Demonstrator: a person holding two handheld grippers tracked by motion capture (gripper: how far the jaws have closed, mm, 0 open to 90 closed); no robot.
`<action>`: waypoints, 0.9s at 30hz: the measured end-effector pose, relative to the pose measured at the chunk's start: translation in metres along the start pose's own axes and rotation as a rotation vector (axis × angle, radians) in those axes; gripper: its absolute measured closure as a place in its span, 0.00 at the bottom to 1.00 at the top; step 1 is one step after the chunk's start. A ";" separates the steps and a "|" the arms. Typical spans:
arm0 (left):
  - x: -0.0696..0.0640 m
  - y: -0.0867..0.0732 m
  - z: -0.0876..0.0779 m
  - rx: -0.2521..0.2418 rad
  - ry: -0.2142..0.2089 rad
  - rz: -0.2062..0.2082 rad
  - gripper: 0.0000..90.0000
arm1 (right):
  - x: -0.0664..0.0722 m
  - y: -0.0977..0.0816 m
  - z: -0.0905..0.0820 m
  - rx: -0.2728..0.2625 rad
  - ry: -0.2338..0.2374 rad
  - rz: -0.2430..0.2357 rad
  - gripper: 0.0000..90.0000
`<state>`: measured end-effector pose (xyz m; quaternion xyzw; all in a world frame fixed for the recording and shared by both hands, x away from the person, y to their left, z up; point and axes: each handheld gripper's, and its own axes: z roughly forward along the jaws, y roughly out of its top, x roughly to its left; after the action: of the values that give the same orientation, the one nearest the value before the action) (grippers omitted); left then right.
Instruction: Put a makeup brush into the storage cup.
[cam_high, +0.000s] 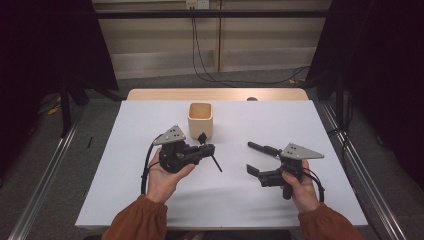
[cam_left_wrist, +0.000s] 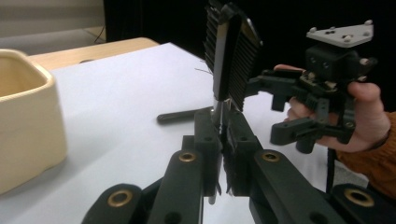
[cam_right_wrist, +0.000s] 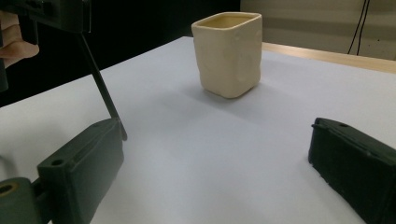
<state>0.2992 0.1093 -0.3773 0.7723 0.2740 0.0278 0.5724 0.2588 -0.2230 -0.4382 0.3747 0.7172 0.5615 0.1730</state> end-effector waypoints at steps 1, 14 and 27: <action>0.001 0.000 -0.002 0.004 0.005 -0.001 0.95 | 0.000 -0.001 -0.001 -0.003 -0.008 0.001 0.03; 0.014 0.005 -0.016 0.048 0.048 0.009 0.95 | -0.002 -0.005 -0.021 -0.017 -0.066 -0.003 0.02; 0.026 0.010 -0.027 0.064 0.087 -0.001 0.95 | -0.008 -0.013 -0.038 -0.028 -0.090 0.003 0.01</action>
<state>0.3157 0.1433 -0.3663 0.7883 0.2997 0.0521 0.5348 0.2339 -0.2553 -0.4403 0.3981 0.7002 0.5543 0.2097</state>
